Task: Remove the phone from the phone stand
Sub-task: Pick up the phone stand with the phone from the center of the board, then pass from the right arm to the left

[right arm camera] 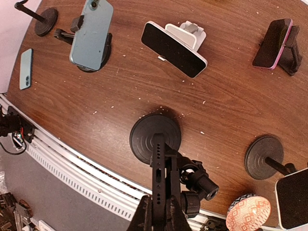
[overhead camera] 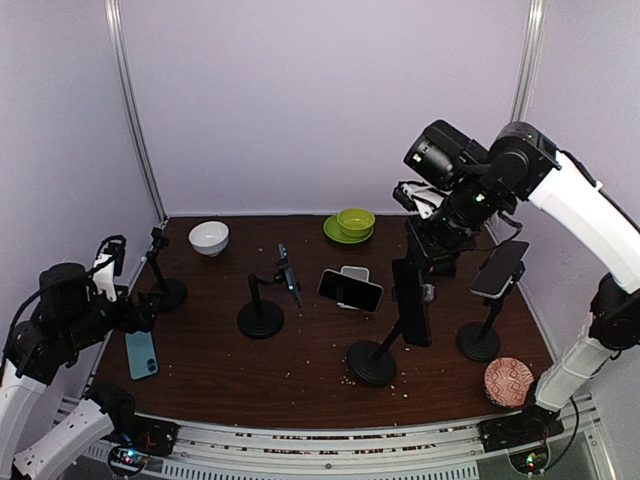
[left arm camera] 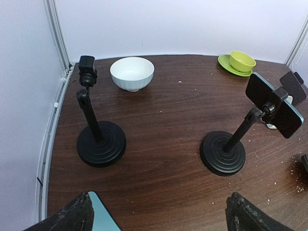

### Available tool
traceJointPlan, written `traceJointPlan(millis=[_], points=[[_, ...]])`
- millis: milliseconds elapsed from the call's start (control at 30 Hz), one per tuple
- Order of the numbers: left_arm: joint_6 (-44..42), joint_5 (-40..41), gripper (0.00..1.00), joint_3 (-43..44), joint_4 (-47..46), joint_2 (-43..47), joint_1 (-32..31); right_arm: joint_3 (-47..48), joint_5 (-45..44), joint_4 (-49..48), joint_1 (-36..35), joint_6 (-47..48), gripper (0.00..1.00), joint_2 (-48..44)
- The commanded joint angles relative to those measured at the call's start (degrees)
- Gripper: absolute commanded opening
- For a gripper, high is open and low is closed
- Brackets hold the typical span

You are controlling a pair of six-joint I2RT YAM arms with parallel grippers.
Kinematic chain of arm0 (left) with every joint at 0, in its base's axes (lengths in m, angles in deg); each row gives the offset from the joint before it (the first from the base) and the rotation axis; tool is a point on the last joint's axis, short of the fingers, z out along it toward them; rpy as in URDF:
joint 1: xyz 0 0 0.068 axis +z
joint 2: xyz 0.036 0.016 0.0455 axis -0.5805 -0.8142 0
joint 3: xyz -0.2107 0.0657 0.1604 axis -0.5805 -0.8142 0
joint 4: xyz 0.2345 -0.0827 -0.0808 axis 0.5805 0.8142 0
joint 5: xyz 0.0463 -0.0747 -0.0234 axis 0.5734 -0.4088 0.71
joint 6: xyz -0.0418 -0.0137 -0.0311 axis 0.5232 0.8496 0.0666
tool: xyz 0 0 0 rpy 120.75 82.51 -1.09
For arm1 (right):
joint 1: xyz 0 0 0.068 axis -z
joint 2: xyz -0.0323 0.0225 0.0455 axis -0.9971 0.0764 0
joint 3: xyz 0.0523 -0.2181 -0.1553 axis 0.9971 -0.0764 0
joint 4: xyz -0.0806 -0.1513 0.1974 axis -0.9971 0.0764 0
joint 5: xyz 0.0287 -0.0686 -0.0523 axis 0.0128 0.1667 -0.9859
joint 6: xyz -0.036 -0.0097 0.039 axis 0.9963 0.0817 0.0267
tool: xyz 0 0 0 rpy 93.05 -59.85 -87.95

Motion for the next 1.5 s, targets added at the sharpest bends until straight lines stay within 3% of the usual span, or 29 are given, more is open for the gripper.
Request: traceJointPlan(millis=[0,167,467,633,800,967,1133,1467], points=[[-1.8,-1.9,0.98,-0.3,-3.9,-0.3,0.3,-5.3,2.3,-10.8,-1.7,-3.0,0.0,-7.5],[-7.1,-9.6,0.98,0.2,-7.2,0.3,0.3,-9.8,3.8,-13.2,-4.0,-0.3,0.0,-11.2],[-11.8,-28.4,0.98,6.8,-10.5,-2.9,0.3,-14.2,7.2,-21.6,-9.5,13.7,0.0,-18.3],[-15.1,-39.1,0.92,11.4,-8.5,-7.2,-1.1,-14.6,8.1,-22.7,-11.1,18.5,0.0,-18.1],[-18.3,-40.5,0.95,17.3,-5.1,-9.9,-4.7,-8.7,7.2,-17.2,-13.8,21.8,0.0,-13.5],[-20.6,-40.3,0.98,18.3,-4.6,-12.7,-9.0,-7.9,6.7,-18.7,-16.0,23.4,0.0,-11.9],[-19.5,-33.0,0.98,18.3,-6.9,-15.0,-19.3,-9.5,7.1,-21.6,-17.3,25.6,0.0,-9.8],[-16.9,-27.5,0.91,22.6,-12.3,-24.2,-33.5,-7.1,6.2,-24.6,-20.1,26.6,0.0,-5.9]])
